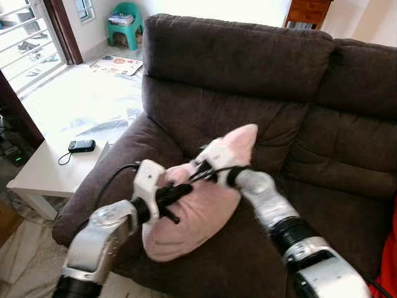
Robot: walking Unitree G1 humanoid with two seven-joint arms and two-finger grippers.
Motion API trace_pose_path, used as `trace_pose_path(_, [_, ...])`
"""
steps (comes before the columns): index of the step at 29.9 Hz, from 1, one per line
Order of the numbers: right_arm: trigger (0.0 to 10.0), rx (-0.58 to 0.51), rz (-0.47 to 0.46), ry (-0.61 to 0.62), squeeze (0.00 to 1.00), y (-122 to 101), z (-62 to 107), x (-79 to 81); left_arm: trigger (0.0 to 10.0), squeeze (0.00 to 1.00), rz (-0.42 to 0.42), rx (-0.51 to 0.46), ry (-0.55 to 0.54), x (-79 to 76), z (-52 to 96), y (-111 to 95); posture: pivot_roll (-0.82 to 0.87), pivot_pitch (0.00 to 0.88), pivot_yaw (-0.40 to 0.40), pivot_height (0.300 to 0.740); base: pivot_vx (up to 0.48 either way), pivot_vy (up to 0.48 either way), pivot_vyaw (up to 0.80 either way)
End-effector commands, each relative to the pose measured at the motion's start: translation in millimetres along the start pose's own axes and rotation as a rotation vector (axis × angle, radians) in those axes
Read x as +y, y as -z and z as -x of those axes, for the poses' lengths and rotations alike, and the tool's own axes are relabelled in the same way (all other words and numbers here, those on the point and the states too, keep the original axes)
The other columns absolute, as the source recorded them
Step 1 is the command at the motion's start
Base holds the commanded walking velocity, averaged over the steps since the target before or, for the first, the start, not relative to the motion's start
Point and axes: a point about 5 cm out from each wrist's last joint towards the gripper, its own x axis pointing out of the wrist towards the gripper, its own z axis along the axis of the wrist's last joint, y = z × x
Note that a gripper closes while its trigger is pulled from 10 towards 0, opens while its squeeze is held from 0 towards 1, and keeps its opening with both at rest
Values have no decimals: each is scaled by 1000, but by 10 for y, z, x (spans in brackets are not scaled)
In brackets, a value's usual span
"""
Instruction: Move the pillow to the sofa from floor
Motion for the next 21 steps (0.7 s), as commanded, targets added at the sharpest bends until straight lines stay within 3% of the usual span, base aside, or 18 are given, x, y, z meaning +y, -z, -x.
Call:
trace_pose_path(1, [10000, 20, 37, -34, 0, 14, 37, -66, 10000, 0, -43, -57, 27, -29, 0, -137, 31, 28, -47, 740, 0, 0, 0])
trace_pose_path(5, [10000, 60, 119, -62, 0, 43, 86, -171, 10000, 0, -45, -57, 24, -25, -6, -140, 32, 28, -47, 740, 0, 0, 0])
trace_pose_path(9, [10000, 49, 128, -28, 0, -5, 113, -278, 10000, 0, -42, -58, 24, -27, -9, -137, 27, 27, -48, 740, 0, 0, 0])
trace_pose_path(11, [10000, 29, 134, 66, 0, -44, 124, -366, 10000, 0, -42, -55, 17, -23, -20, -127, 27, 27, -48, 740, 0, 0, 0])
trace_pose_path(13, [10000, -4, 68, 287, 0, -94, 170, -561, 10000, 0, -45, -49, 12, -21, -25, -114, 27, 30, -48, 740, 0, 0, 0])
trace_pose_path(14, [10000, -4, 68, 287, 0, -94, 170, -561, 10000, 0, -45, -49, 12, -21, -25, -114, 27, 30, -48, 740, 0, 0, 0])
trace_pose_path(15, [10000, -18, 51, 377, 0, -108, 210, -646, 10000, 0, -42, -48, 8, -18, -24, -109, 27, 30, -48, 740, 0, 0, 0])
trace_pose_path(17, [10000, -21, 37, 441, 0, -106, 246, -709, 10000, 0, -41, -45, 5, -14, -23, -103, 27, 30, -48, 740, 0, 0, 0])
trace_pose_path(18, [10000, -31, -5, 548, 0, -90, 324, -804, 10000, 0, -41, -37, -5, -1, -14, -88, 27, 35, -44, 740, 0, 0, 0])
trace_pose_path(20, [10000, -35, -20, 588, 0, -85, 353, -838, 10000, 0, -42, -35, -9, 5, -9, -83, 28, 36, -43, 740, 0, 0, 0])
trace_pose_path(21, [10000, 4, -62, 679, 0, 8, 445, -918, 10000, 0, -42, -31, -13, 14, -9, -79, 27, 37, -42, 740, 0, 0, 0])
